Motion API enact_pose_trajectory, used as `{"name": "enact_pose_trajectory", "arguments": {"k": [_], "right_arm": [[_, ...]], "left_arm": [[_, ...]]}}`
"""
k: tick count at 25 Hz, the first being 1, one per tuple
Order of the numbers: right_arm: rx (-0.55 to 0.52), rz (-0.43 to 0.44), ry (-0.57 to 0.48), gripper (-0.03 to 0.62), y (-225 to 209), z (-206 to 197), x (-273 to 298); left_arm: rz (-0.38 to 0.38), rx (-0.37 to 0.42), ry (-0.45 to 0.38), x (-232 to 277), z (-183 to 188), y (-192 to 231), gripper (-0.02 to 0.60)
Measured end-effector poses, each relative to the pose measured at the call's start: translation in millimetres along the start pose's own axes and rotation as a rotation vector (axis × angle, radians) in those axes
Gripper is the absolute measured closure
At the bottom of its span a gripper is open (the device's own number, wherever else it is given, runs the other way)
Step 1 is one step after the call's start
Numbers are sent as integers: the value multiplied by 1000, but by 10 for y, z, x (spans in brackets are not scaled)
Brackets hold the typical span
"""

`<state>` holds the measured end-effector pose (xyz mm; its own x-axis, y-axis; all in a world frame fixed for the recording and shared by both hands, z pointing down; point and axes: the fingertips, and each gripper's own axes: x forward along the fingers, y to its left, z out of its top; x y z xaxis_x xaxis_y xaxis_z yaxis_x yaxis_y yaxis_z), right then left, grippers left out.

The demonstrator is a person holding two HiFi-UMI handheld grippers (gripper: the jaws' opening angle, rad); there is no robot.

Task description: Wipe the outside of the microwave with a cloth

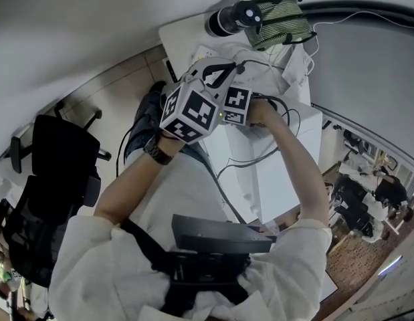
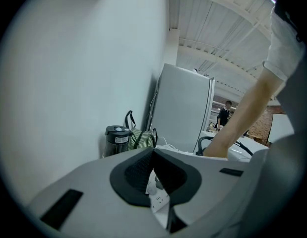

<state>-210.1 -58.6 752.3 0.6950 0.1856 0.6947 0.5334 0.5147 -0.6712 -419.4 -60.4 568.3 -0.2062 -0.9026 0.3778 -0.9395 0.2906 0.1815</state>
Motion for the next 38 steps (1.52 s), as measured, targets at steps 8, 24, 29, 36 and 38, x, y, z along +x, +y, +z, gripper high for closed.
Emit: {"name": "enact_pose_trajectory", "arguments": {"k": [8, 24, 29, 36, 38], "right_arm": [[-18, -72, -500, 589, 1160, 362, -902], [615, -666, -1146, 589, 3819, -3531, -526], [753, -788, -1265, 589, 4546, -4621, 700], [911, -884, -1317, 589, 4766, -6108, 1747], [973, -911, -1316, 589, 4592, -6471, 1874]], "left_arm": [[-140, 71, -72, 53, 405, -242, 558], [-512, 382, -109, -267, 1212, -4343, 558], [-593, 381, -110, -527, 810, -6052, 558], [-632, 452, -13, -676, 350, -7485, 557], [-644, 476, -23, -587, 405, -7671, 557]]}}
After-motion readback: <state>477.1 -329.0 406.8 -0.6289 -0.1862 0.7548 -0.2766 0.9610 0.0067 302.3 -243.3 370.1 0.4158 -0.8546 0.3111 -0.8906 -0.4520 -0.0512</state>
